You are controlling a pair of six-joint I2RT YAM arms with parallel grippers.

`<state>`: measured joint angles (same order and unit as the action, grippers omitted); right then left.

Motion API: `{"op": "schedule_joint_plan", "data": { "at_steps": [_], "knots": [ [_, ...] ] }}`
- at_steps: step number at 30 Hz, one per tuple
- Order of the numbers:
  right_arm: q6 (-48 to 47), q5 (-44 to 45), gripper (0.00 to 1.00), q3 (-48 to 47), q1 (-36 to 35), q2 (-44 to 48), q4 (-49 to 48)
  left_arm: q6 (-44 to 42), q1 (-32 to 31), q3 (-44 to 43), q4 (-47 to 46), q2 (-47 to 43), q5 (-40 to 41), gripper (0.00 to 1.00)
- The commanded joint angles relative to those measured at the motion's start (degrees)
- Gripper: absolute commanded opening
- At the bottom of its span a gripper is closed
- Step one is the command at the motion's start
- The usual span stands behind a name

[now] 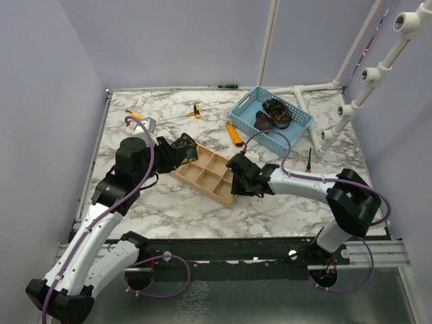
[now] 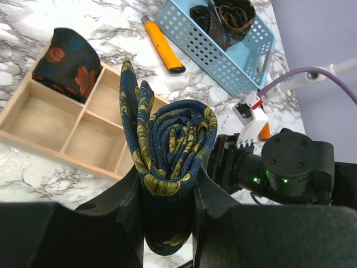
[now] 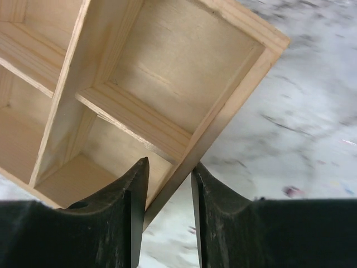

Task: Roll the ties
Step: Move the storage box to the center of the board.

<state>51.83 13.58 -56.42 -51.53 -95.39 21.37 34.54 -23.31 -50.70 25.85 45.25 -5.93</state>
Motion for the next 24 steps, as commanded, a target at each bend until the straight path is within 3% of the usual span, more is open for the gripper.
{"op": "schedule_joint_plan", "data": {
  "at_steps": [1,5,12,18,24],
  "knots": [
    [-8.3,4.0,0.37,5.4,0.9,5.8,11.6,-1.3,0.1,0.9,-1.6,0.5,-6.3,0.0],
    [-10.2,4.9,0.37,8.4,4.0,11.3,18.4,-3.0,0.1,1.8,-2.4,1.7,-14.0,0.0],
    [-8.0,3.8,0.53,16.3,18.9,28.8,19.1,-3.2,-0.1,4.3,-5.9,2.9,-26.6,0.0],
    [-9.7,2.0,0.61,15.2,17.2,36.0,16.9,-3.0,-0.3,6.4,-7.7,3.2,-31.4,0.0],
    [-12.5,-3.3,0.63,14.5,11.5,39.4,12.6,0.1,-0.3,8.0,-11.5,2.3,-30.0,0.0]
  ]
}}
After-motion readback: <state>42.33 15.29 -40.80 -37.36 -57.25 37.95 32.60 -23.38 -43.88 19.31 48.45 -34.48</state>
